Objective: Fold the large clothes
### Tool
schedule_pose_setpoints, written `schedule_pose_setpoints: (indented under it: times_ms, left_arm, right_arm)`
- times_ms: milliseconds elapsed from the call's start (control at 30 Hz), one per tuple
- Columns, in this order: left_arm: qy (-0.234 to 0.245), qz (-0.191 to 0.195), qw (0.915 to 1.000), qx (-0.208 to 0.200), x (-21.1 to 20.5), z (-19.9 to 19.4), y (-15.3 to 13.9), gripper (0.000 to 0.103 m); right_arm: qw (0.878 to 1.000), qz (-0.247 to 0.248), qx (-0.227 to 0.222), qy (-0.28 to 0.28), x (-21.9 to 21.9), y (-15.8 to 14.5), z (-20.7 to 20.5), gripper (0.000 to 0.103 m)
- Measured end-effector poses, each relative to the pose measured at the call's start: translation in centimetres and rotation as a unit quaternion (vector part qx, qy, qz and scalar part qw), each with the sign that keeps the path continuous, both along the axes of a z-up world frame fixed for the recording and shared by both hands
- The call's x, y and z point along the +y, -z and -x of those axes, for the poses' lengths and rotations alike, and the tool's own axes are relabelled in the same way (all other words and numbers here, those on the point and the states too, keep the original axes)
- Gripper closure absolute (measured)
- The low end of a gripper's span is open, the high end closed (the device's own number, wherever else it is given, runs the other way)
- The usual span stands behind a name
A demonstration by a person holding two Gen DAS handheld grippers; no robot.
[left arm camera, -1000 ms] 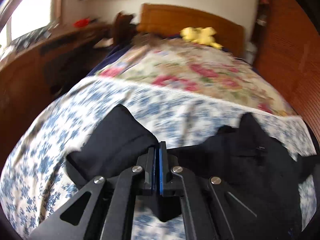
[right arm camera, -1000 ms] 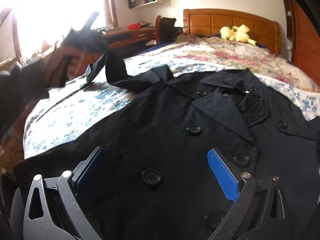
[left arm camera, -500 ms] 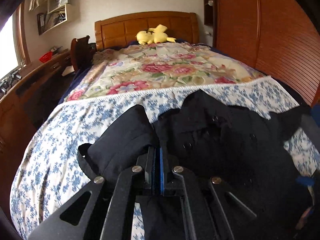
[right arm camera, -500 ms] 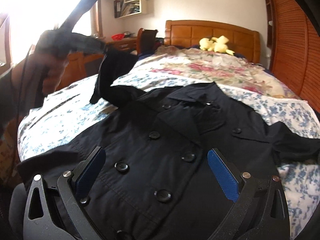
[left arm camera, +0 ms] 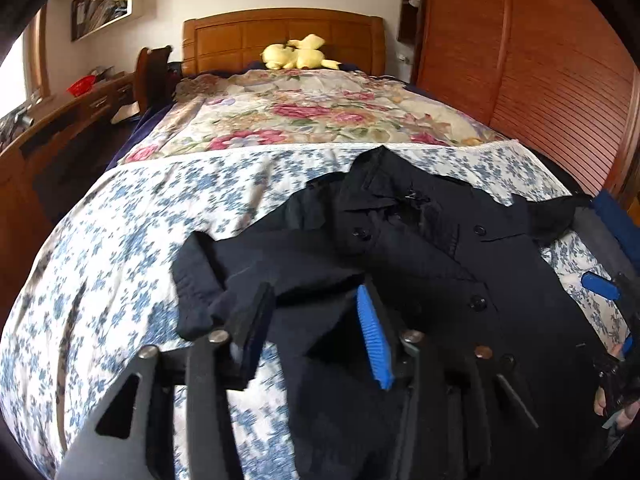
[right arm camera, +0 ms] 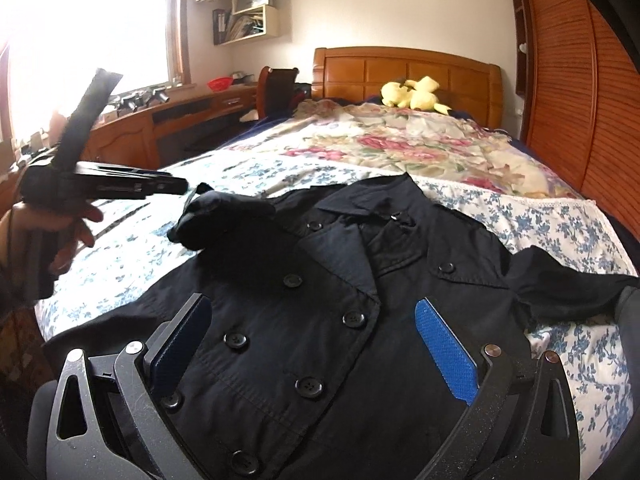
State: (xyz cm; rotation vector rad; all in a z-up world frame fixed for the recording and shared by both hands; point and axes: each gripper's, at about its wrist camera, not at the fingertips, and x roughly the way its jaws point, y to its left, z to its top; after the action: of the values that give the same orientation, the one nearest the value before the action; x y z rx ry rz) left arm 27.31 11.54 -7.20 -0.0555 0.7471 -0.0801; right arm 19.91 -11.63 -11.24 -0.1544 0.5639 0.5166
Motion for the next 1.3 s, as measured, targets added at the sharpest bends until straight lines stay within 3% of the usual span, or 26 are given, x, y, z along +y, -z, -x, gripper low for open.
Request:
schedule_pose_setpoints:
  times_ms: [200, 400, 667, 933, 1100, 1300]
  left_arm:
    - [-0.047, 0.011, 0.9986, 0.023, 4.9, -0.5, 2.8, 0.049]
    - [-0.081, 0.016, 0.9949, 0.059, 8.3, -2.7, 7.2, 0.049]
    - [-0.109, 0.035, 0.9886, 0.098, 10.7, -6.1, 11.5, 0.049]
    - [-0.105, 0.032, 0.9847, 0.135, 10.8, -8.1, 13.2, 0.050]
    - [-0.094, 0.008, 0.9866, 0.133, 9.8, -8.3, 12.0, 0.094]
    - [-0.095, -0.035, 0.9932, 0.057, 6.7, -6.9, 5.6, 0.099]
  right_arm:
    - [1.000, 0.029, -0.009, -0.001, 1.5, 1.1, -0.2, 0.000]
    - [0.999, 0.033, 0.019, 0.002, 2.2, 3.2, -1.7, 0.000]
    - [0.998, 0.040, 0.050, 0.002, 3.0, 5.5, -3.3, 0.000]
    - [0.997, 0.042, 0.061, 0.003, 2.9, 6.2, -4.1, 0.000]
    - [0.998, 0.039, 0.056, 0.001, 2.7, 5.8, -3.9, 0.000]
    - [0.998, 0.035, 0.047, 0.004, 1.7, 4.8, -3.3, 0.000]
